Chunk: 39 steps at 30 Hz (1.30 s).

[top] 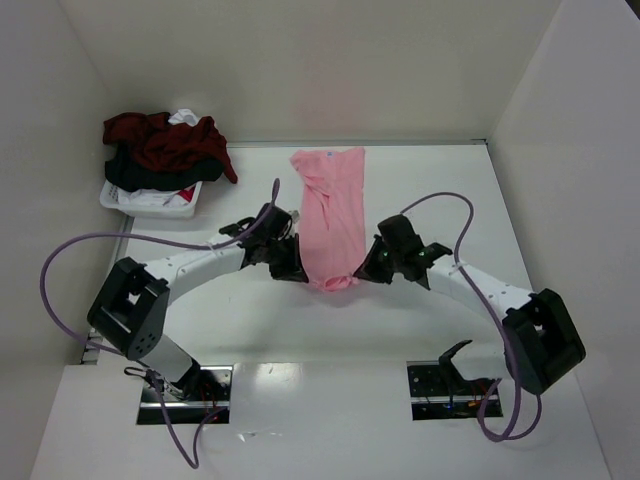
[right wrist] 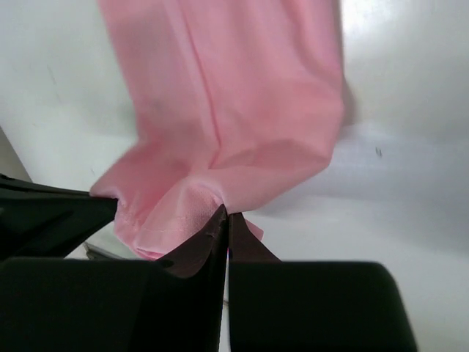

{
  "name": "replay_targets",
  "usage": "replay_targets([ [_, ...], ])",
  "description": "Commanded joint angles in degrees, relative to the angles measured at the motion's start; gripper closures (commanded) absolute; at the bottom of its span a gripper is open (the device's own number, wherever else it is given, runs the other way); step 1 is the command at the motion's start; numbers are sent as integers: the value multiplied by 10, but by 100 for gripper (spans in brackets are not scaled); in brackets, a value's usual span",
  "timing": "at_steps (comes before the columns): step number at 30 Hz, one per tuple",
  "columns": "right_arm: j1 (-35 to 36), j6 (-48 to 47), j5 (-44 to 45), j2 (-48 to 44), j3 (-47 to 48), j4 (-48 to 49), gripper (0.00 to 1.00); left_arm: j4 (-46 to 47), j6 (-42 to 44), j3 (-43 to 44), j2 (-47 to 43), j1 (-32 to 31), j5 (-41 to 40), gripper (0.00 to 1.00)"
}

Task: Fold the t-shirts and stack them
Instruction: Fold the folded rectangular tshirt in 1/3 of the way

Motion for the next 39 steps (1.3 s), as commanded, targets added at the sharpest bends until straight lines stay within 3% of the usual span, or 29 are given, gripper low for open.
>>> replay_targets([
  [1,-31,-60,9,47,63,-4,98,-18,27,50,35,25,-9,100],
  [9,-77,-97,-5,176,226,4,98,-31,71,192,127,89,26,100],
  [18,-130,-115,-21,327,384,-7,94,-81,156,414,322,154,93,100],
  [20,-130,-123,-21,380,433,-30,91,-86,169,450,362,167,98,92],
  [21,-130,-123,-21,397,448,-38,87,-86,169,477,372,167,98,66],
  [22,-130,-123,-27,424,469,-45,76,-93,169,490,392,174,103,47],
  [23,-130,-123,-27,433,476,-50,64,-93,169,499,400,182,103,42],
  [25,-142,-116,-33,439,481,-50,59,-88,174,512,411,188,128,32],
  [26,-142,-116,-33,439,481,-44,45,-83,174,512,411,197,134,18],
  [31,-161,-101,1,389,463,-10,26,-52,174,484,374,223,134,6],
  [39,-173,-116,-19,316,370,0,26,-27,187,350,297,221,170,5],
])
